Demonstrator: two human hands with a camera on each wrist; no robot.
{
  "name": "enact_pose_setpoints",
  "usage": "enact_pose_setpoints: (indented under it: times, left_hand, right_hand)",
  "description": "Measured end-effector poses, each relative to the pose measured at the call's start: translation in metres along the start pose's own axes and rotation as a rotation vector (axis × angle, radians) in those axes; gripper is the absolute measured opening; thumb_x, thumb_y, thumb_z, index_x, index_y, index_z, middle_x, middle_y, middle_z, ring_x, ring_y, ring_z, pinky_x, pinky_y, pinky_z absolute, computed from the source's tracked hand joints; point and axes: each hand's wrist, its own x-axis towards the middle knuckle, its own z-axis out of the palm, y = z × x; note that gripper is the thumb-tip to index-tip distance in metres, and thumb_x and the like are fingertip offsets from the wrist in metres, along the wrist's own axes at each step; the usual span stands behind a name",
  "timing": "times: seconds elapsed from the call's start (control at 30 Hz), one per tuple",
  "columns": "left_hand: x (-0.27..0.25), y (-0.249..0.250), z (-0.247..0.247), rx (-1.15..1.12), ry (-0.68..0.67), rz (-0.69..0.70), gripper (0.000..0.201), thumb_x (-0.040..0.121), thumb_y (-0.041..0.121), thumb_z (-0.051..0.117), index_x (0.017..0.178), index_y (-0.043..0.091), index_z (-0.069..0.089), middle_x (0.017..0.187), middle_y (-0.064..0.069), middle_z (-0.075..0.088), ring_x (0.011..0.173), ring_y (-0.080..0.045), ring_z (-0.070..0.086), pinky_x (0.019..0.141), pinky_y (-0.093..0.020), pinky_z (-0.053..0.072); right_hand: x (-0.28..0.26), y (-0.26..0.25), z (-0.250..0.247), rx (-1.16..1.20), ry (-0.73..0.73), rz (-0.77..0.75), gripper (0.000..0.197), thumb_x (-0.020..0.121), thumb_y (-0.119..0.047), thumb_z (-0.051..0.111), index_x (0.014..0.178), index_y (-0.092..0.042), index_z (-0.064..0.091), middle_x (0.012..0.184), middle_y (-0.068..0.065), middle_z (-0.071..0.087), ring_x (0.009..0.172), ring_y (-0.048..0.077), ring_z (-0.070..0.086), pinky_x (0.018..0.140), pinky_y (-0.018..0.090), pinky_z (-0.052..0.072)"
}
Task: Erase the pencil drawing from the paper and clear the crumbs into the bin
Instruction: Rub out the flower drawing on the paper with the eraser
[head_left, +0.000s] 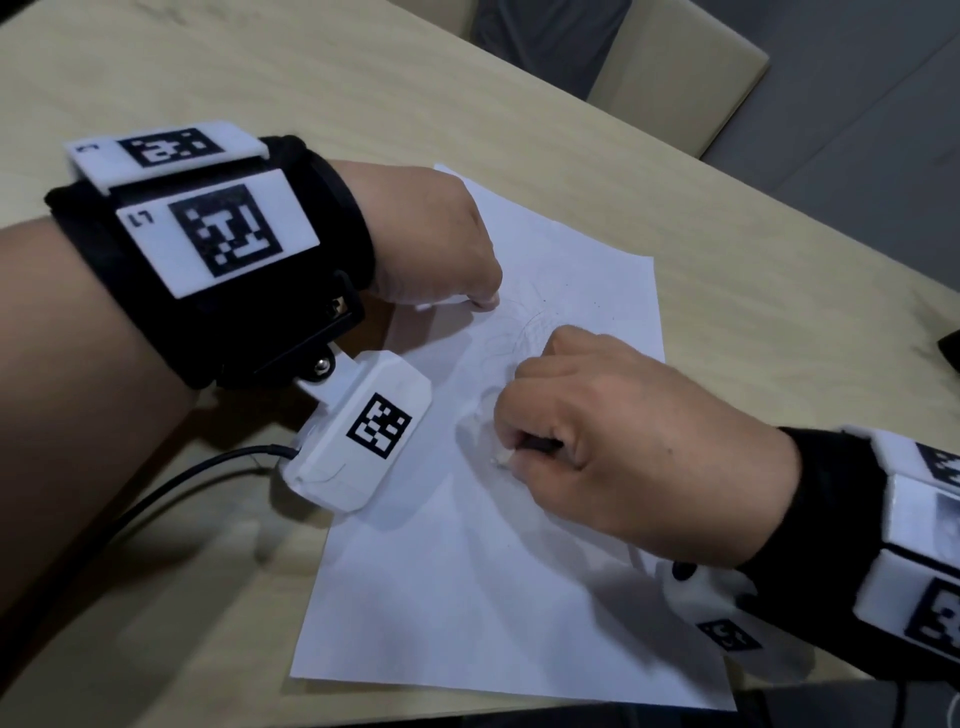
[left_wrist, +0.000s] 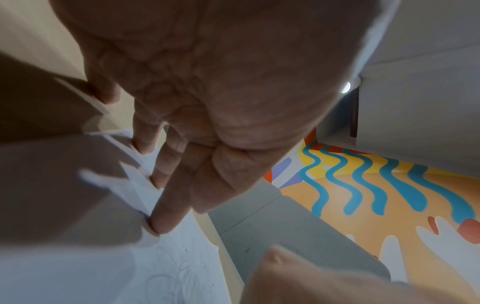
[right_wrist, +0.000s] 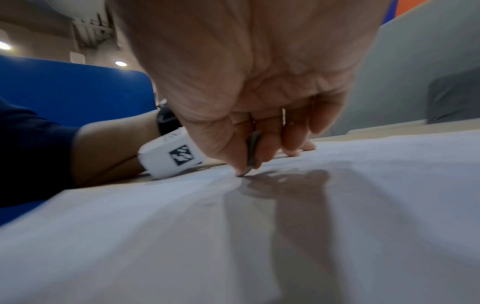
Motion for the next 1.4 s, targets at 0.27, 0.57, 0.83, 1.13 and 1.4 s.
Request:
enact_pose_setpoints:
  times: [0.27,0.57,0.83,1.13,1.4]
  left_hand:
    - [0.000,-0.001,0.000,-0.005,0.005,0.002,0.030,0.087,0.034,0.063,0.080,0.007,0.073,0.122,-0.002,0.071,0.113,-0.023,0.064,0.102,-0.047,0.046]
    - [0.000,-0.001,0.000,-0.012,0.001,-0.015,0.029,0.086,0.037,0.063,0.089,0.012,0.078,0.122,0.000,0.071,0.113,-0.021,0.065,0.103,-0.047,0.046]
    - [0.001,-0.001,0.000,-0.018,0.002,-0.010,0.030,0.086,0.038,0.063,0.091,0.013,0.078,0.122,0.000,0.071,0.114,-0.022,0.064,0.103,-0.047,0.047]
    - [0.000,-0.001,0.000,-0.016,-0.002,-0.011,0.030,0.086,0.038,0.063,0.088,0.011,0.077,0.122,-0.001,0.071,0.114,-0.023,0.064,0.103,-0.048,0.046]
    - [0.000,-0.001,0.000,-0.028,0.009,-0.013,0.030,0.085,0.035,0.064,0.073,0.008,0.071,0.122,-0.001,0.071,0.114,-0.023,0.065,0.103,-0.048,0.046]
  right_hand:
    - [0.005,0.009,-0.004,-0.015,0.015,0.153,0.010,0.080,-0.020,0.053,0.070,-0.020,0.053,0.065,-0.008,0.055,0.077,0.024,0.047,0.068,0.042,0.045]
    - [0.004,0.006,-0.003,0.049,0.008,0.149,0.011,0.081,-0.018,0.056,0.071,-0.019,0.053,0.066,-0.007,0.056,0.079,0.023,0.047,0.069,0.042,0.046]
    - [0.003,0.004,0.001,0.056,0.021,0.110,0.008,0.079,-0.018,0.054,0.071,-0.018,0.054,0.067,-0.006,0.055,0.076,0.024,0.046,0.068,0.043,0.046]
    - [0.004,0.002,0.003,0.051,0.020,0.070,0.006,0.076,-0.019,0.054,0.070,-0.019,0.055,0.067,-0.008,0.054,0.074,0.023,0.045,0.066,0.043,0.046]
    - [0.005,0.002,0.002,0.038,0.018,0.058,0.007,0.076,-0.019,0.054,0.070,-0.019,0.057,0.066,-0.008,0.053,0.074,0.024,0.046,0.065,0.043,0.046]
